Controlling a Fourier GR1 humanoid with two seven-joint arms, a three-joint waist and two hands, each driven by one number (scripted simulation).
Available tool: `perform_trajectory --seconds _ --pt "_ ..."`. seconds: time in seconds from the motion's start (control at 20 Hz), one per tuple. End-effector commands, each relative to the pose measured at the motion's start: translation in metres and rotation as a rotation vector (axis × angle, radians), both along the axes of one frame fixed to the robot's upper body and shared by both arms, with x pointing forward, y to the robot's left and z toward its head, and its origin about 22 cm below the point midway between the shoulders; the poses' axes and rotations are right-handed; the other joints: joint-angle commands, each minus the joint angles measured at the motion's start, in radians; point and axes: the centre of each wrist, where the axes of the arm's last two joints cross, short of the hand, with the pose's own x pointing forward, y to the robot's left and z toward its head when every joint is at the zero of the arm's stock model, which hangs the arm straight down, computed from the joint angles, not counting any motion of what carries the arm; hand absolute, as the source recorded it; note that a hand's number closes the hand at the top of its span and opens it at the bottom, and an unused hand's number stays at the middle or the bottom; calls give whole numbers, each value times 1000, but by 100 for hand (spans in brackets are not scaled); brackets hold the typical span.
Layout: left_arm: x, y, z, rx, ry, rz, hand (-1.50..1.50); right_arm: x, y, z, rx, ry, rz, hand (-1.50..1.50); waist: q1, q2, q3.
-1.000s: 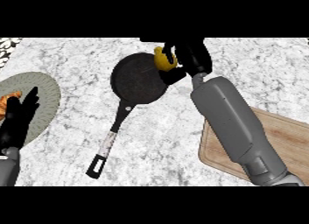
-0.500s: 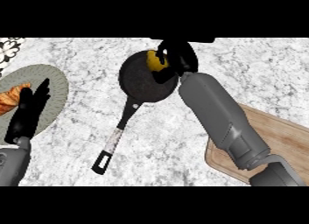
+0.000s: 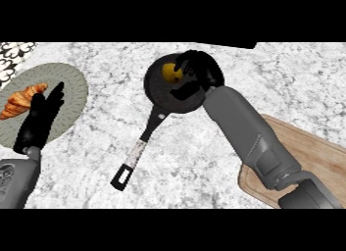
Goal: Pick the lemon from the cutting board and place it in the pan
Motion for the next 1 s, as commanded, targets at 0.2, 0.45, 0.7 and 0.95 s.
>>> perform_trajectory --seconds 0.2,0.45,0.7,0.95 --pt "3 -16 -3 7 -14 -41 0 -3 -8 -17 96 14 9 -150 41 7 1" --pt "7 -17 4 0 -3 -45 0 -2 -9 -13 229 -60 -32 -150 50 4 2" --pt "10 -18 2 -6 1 -31 0 -1 -11 -11 344 -140 -95 -150 18 1 1" --pt "8 3 -2 7 12 31 0 6 -8 1 416 -158 -167 -150 -31 -9 -1"
